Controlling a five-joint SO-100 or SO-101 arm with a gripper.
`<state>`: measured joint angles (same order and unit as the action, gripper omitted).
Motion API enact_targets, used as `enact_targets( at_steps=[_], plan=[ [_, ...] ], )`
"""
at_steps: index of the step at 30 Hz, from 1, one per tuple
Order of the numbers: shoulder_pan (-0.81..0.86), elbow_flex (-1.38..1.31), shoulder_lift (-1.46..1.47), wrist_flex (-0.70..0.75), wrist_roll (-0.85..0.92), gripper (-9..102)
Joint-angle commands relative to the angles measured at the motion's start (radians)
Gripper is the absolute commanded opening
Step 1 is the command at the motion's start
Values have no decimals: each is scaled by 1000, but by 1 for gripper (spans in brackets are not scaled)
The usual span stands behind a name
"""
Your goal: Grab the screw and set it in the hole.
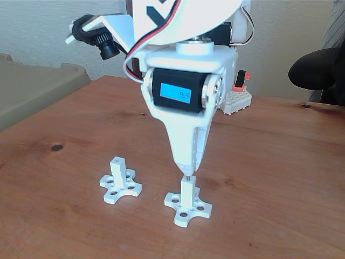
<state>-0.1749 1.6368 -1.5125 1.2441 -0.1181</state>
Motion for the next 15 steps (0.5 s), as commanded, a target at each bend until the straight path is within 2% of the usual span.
enact_targets(
  at_steps=[1,15],
  plan=[
    [3,-14,-20,0,2,-4],
    [5,-14,-25,20,9,-4]
  ],
)
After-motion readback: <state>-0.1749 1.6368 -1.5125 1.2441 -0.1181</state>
